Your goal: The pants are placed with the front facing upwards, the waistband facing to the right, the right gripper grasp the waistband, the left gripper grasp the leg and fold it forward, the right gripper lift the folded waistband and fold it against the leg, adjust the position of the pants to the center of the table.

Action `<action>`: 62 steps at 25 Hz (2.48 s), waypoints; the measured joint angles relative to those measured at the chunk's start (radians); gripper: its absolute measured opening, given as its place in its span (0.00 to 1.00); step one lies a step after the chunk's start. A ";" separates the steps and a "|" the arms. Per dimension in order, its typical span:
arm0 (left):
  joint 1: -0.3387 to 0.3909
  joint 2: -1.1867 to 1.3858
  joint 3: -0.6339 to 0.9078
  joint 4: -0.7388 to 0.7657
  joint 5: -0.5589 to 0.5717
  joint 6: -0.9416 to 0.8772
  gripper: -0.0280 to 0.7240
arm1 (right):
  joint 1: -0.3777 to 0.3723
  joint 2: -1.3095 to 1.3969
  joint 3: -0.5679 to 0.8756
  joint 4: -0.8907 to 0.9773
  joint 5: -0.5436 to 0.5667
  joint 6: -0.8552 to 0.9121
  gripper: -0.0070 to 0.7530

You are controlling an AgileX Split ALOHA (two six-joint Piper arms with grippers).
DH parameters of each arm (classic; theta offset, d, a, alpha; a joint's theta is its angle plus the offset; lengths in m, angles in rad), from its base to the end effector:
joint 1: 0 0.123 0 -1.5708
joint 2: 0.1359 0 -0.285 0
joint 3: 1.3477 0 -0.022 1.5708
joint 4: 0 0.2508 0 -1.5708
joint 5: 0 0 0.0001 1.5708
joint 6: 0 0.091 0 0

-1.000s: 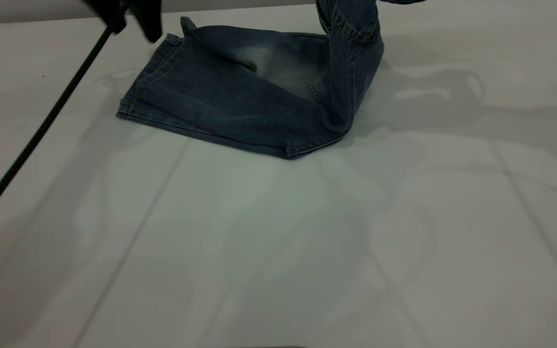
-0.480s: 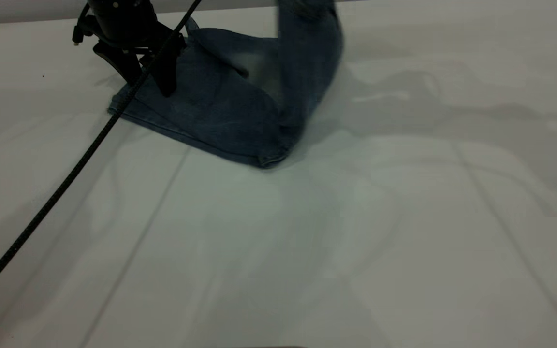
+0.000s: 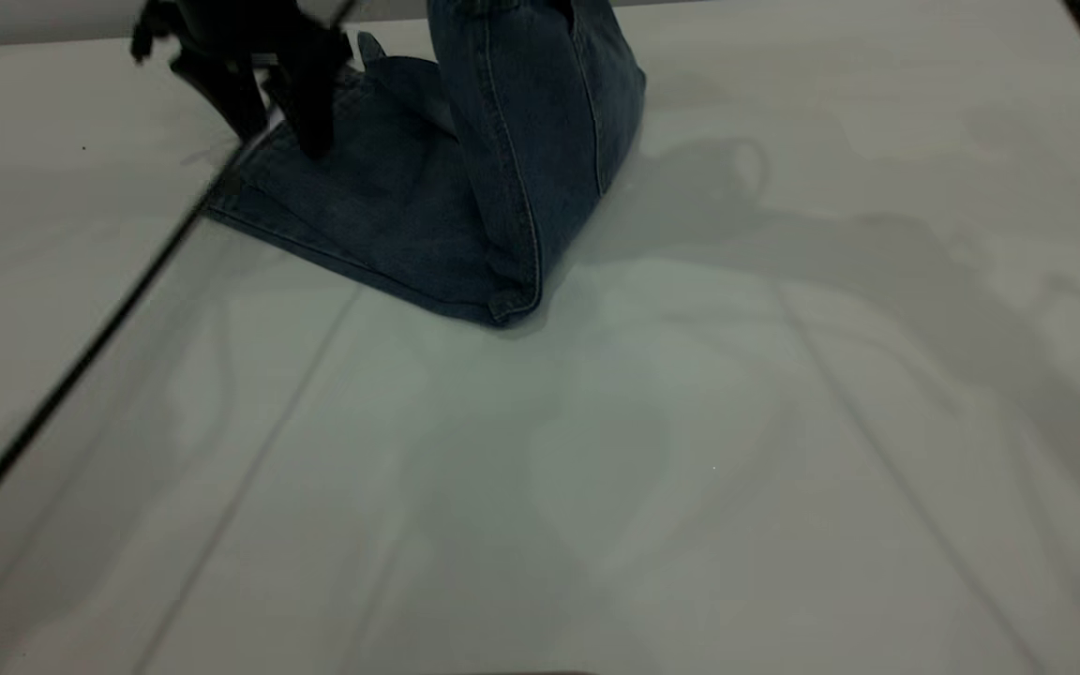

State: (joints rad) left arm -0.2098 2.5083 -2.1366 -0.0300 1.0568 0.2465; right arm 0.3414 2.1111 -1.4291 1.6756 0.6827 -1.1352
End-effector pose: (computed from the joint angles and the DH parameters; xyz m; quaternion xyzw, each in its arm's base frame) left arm 0.5061 -0.1102 0.1211 0.2190 0.9689 -0.0117 0.1147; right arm 0.4145 0.2080 0.1884 -0.0743 0.8274 0.4677 0.3020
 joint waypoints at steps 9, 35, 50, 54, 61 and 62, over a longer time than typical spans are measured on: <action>0.029 -0.123 -0.331 0.005 0.115 -0.006 0.68 | 0.062 0.103 -0.032 0.113 -0.052 -0.152 0.12; 0.027 -0.149 -0.371 0.001 0.115 -0.013 0.68 | 0.061 0.280 -0.262 -0.163 0.053 0.121 0.89; -0.055 0.008 -0.169 -0.110 0.115 0.636 0.68 | -0.164 0.173 -0.263 -0.783 0.325 0.588 0.79; -0.065 0.088 -0.166 -0.127 0.115 0.726 0.68 | -0.184 0.173 -0.263 -0.795 0.351 0.593 0.79; -0.084 0.169 -0.167 -0.064 0.115 0.630 0.68 | -0.190 0.173 -0.263 -0.797 0.357 0.595 0.79; -0.089 0.170 -0.167 -0.058 0.115 0.574 0.68 | -0.190 0.173 -0.263 -0.798 0.358 0.595 0.79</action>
State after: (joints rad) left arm -0.2988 2.6778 -2.3041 -0.0883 1.1718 0.8202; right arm 0.1519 2.2839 -1.6919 0.8779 1.0409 -0.5401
